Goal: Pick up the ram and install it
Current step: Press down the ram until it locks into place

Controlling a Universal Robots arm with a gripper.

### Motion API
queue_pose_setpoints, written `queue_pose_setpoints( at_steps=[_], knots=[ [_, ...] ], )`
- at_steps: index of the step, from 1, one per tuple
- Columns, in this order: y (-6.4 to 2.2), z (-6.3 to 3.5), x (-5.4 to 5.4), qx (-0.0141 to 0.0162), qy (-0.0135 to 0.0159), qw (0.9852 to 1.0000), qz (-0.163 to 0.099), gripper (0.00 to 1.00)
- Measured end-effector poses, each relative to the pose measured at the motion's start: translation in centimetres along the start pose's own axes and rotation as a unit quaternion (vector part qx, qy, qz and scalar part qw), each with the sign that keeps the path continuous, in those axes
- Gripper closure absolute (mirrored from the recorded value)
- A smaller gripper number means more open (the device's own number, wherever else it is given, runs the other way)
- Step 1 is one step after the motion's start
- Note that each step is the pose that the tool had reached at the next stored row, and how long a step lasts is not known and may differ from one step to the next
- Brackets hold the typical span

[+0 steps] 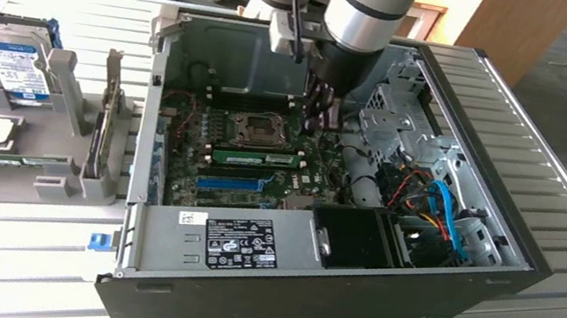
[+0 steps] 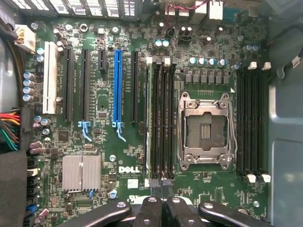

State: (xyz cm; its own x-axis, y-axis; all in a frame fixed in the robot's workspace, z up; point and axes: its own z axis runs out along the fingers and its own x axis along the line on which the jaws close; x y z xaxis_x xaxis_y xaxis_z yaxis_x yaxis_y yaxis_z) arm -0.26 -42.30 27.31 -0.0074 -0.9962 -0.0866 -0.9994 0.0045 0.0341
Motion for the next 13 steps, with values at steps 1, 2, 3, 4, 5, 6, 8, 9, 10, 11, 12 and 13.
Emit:
queue_pose_setpoints(
  at_steps=[1, 2, 3, 4, 5, 6, 8, 9, 10, 11, 12, 13],
  knots=[
    [0.00, 0.10, 0.0, 0.0000, 0.0000, 1.0000, 0.000, 0.89],
    [-0.01, 0.20, 0.0, 0.0000, 0.0000, 1.0000, 0.000, 0.89],
    [-0.01, 0.30, 0.0, 0.0000, 0.0000, 1.0000, 0.000, 0.89],
    [-0.01, 0.42, 0.0, 0.0000, 0.0000, 1.0000, 0.000, 0.89],
    [-0.02, 0.53, 0.0, 0.0000, 0.0000, 1.0000, 0.000, 0.89],
    [-0.02, 0.64, 0.1, 0.0000, 0.0000, 1.0000, 0.000, 0.89],
    [-0.03, 0.87, 0.1, 0.0000, 0.0000, 1.0000, 0.000, 0.89],
    [-0.03, 0.97, 0.1, 0.0000, 0.0000, 1.0000, 0.000, 0.89],
    [-0.04, 1.08, 0.1, 0.0000, 0.0000, 1.0000, 0.000, 0.89],
    [-0.04, 1.19, 0.1, 0.0000, 0.0000, 1.0000, 0.000, 0.89],
    [-0.04, 1.29, 0.1, 0.0000, 0.0001, 1.0000, 0.000, 0.89],
    [-0.05, 1.40, 0.1, 0.0000, 0.0000, 1.0000, 0.000, 0.89]
  ],
)
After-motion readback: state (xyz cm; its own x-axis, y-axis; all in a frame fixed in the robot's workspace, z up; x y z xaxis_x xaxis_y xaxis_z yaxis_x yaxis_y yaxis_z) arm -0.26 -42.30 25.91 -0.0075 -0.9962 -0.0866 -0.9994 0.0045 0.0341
